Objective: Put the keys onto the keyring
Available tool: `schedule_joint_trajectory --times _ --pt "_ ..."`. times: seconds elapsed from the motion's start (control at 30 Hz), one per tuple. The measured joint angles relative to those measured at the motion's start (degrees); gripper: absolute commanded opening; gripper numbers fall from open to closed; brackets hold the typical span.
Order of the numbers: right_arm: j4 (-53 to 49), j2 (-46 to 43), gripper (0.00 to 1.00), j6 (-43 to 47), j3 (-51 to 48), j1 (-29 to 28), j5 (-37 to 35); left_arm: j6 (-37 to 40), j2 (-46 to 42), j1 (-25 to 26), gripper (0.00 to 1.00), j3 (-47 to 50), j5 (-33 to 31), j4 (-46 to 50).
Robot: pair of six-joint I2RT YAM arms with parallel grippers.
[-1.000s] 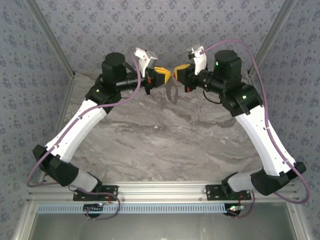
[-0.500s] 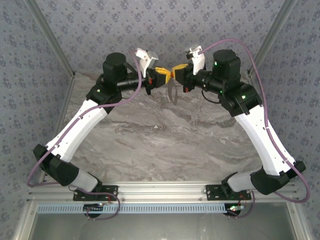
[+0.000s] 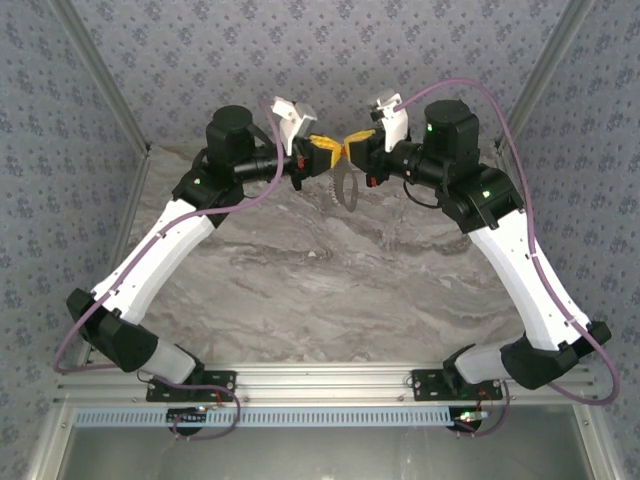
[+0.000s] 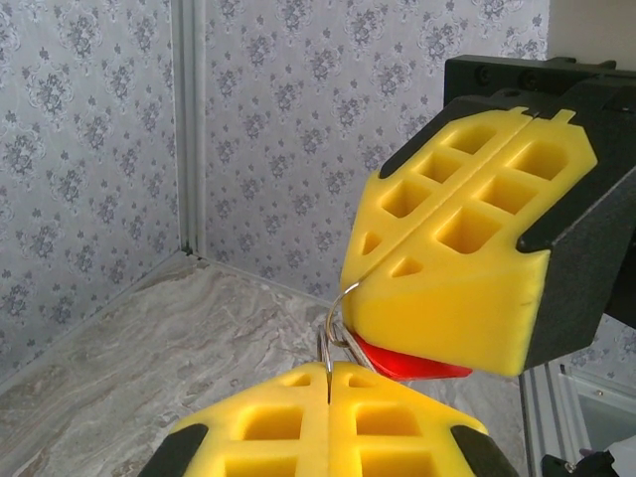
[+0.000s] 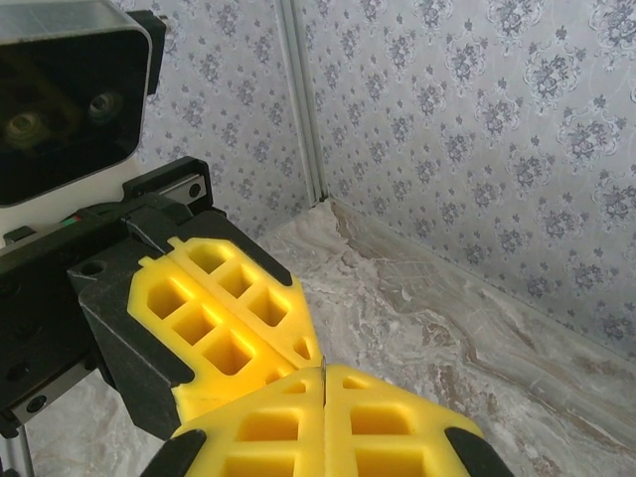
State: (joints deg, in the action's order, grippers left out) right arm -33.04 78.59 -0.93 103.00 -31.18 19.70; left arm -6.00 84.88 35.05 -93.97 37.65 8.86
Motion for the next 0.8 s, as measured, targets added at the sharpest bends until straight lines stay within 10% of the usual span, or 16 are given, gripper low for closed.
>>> schedule_joint_trajectory --times 0.8 --pt "0.5 0.3 0.0 -3.2 -2.6 5.3 5.9 0.6 0.2 0.1 0.0 0.0 -0.9 0.0"
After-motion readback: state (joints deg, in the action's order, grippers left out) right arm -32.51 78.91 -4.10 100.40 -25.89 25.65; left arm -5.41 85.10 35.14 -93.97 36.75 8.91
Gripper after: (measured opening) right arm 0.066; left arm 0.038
